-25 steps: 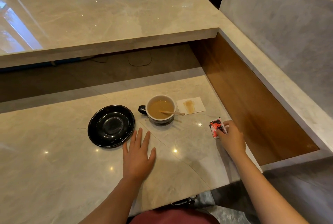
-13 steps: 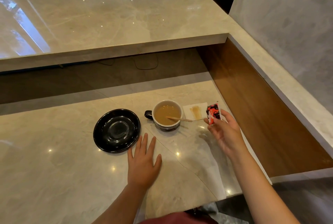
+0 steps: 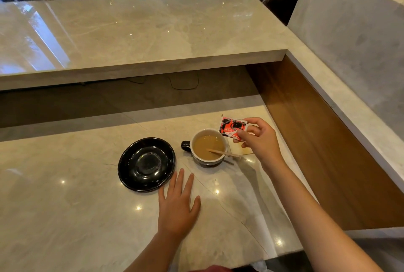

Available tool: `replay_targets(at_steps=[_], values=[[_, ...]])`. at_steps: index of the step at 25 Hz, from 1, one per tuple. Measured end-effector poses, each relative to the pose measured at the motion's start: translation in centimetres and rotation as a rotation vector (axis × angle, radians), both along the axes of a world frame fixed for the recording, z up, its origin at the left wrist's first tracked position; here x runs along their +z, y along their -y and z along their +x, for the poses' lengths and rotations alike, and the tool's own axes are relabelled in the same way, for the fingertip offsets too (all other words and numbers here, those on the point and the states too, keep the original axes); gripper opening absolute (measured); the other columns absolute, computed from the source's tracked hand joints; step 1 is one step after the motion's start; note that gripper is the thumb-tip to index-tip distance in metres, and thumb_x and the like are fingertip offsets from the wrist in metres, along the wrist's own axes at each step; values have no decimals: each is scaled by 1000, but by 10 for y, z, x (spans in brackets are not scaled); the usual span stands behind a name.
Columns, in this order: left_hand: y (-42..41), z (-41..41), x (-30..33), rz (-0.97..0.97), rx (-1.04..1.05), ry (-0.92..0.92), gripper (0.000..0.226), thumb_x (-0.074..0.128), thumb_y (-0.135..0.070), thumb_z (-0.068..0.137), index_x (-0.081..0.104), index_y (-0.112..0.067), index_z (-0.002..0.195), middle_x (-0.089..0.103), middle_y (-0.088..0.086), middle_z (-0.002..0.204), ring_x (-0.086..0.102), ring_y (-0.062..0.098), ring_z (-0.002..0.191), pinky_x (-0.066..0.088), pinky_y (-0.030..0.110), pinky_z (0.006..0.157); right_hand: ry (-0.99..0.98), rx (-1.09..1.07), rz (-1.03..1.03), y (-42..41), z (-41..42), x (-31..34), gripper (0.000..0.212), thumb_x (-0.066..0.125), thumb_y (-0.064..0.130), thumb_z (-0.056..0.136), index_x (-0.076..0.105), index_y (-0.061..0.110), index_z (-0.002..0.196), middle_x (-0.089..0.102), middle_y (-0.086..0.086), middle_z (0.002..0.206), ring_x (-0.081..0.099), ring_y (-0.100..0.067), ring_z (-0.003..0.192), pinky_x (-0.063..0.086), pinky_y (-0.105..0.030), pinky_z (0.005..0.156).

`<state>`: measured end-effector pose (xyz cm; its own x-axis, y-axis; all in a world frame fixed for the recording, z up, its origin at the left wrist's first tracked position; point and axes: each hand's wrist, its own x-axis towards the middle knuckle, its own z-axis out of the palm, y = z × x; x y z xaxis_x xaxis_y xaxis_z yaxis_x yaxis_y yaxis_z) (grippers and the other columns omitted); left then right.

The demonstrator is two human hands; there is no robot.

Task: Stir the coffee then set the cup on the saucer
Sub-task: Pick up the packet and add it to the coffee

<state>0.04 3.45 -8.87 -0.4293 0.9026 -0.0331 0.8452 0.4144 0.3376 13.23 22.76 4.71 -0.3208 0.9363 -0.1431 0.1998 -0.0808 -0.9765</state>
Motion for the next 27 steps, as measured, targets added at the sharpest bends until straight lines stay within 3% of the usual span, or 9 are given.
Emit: replay_targets(at_steps=[3, 8, 15, 20, 25, 27], values=[[-1, 0, 0, -28, -1, -12, 62, 21, -57, 87, 10, -34, 143, -2, -5, 152, -12, 12, 136, -5, 49, 107, 85, 1, 84, -1, -10, -1, 24, 66, 6, 81, 55, 18, 99, 70, -8, 94, 69, -17, 68, 52, -20, 52], [-1, -1, -1, -40, 3, -25, 62, 22, -57, 87, 9, -34, 144, -5, -5, 151, -13, 12, 136, -7, 48, 106, 355, 102, 399, -1, -21, -7, 26, 67, 15, 82, 56, 17, 105, 68, -8, 104, 65, -22, 86, 58, -37, 72], [-1, -1, -1, -23, 1, -20, 62, 20, -57, 86, 11, -34, 143, -2, -5, 150, -10, 13, 136, -7, 49, 106, 525, 241, 698, -3, -28, -8, 26, 64, 19, 85, 57, 15, 110, 71, -7, 105, 66, -25, 88, 44, -22, 67], [-1, 0, -1, -5, 1, -26, 62, 21, -56, 87, 14, -33, 143, 2, -2, 151, -6, 15, 137, -3, 50, 107, 462, 189, 598, -3, -29, -14, 26, 65, 17, 84, 56, 14, 108, 70, -9, 105, 64, -24, 88, 53, -30, 71], [-1, 0, -5, -5, 2, -32, 61, 26, -55, 88, 17, -32, 143, 10, 0, 152, -3, 16, 137, 1, 52, 106, 140, -69, 178, -1, -27, -20, 6, 60, 12, 87, 56, 14, 91, 69, -12, 89, 64, -17, 77, 55, -37, 70], [-1, -1, -6, -14, 4, -36, 61, 26, -56, 88, 15, -33, 143, 8, -1, 153, -5, 15, 137, 0, 51, 106, 51, -141, 26, 1, -25, -20, 5, 58, 14, 88, 59, 10, 91, 68, -12, 86, 61, -13, 71, 51, -30, 63]])
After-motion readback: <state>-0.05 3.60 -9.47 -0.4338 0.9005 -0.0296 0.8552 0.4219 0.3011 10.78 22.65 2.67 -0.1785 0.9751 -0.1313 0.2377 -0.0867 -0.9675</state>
